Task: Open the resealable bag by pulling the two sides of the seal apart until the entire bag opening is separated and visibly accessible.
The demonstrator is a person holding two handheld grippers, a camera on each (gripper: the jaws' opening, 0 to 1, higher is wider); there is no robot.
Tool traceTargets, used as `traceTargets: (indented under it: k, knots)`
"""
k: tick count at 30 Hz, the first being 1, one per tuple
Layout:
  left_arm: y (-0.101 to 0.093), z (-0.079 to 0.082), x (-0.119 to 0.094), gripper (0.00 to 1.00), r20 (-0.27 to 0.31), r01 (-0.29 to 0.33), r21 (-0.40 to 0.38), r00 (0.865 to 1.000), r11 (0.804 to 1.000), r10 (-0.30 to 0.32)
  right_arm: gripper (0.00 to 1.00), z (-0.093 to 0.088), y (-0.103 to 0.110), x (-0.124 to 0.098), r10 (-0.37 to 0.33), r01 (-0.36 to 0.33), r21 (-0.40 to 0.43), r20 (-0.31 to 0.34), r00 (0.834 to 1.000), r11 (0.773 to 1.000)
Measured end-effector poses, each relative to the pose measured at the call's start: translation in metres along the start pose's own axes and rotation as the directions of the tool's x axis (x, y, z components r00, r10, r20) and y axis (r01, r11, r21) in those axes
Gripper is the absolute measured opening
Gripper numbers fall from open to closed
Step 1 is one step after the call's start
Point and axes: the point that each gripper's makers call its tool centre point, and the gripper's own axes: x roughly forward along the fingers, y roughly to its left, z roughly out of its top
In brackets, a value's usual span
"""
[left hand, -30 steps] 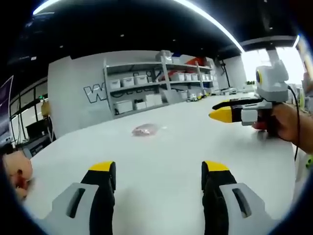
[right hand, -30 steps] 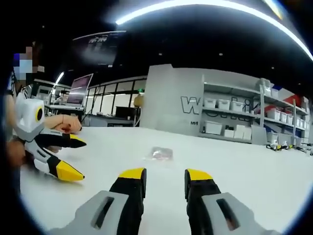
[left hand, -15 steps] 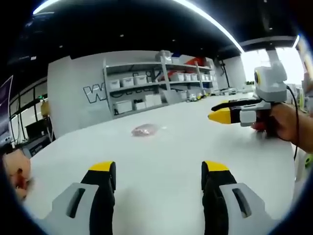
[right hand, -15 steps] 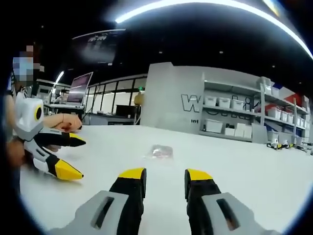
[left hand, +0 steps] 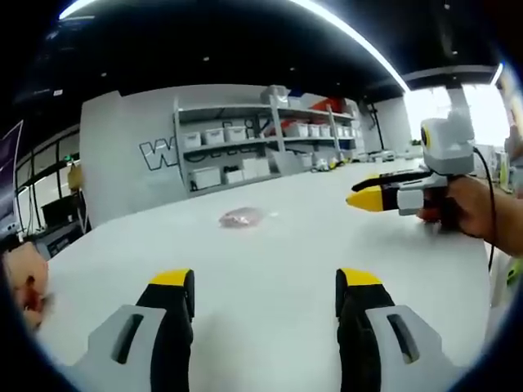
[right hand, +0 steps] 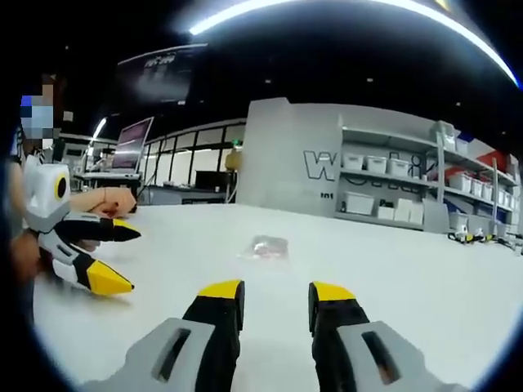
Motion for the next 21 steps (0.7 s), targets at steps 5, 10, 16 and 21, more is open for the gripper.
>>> traceTargets:
  k: [5, 10, 16, 21]
  knots:
    - [-0.001, 0.000, 0.000, 0.70, 0.002, 0.001, 0.002, 1.000, 1.000, -0.001, 0.29, -0.001, 0.001, 0.000, 0.006, -0.006, -0.001, -0.006, 1.000, 1.000]
    - [-0.001, 0.000, -0.001, 0.70, 0.001, 0.002, 0.003, 1.000, 1.000, -0.002, 0.29, -0.002, 0.003, 0.000, 0.013, -0.013, -0.003, -0.012, 1.000, 1.000]
    - [-0.002, 0.000, -0.002, 0.69, 0.001, 0.003, 0.004, 1.000, 1.000, -0.003, 0.29, -0.003, 0.007, 0.001, 0.028, -0.028, -0.002, -0.023, 0.999, 1.000]
    - [-0.001, 0.000, -0.002, 0.69, 0.000, 0.003, 0.003, 1.000, 1.000, -0.003, 0.29, -0.005, 0.011, 0.002, 0.052, -0.051, 0.012, -0.039, 0.998, 0.999]
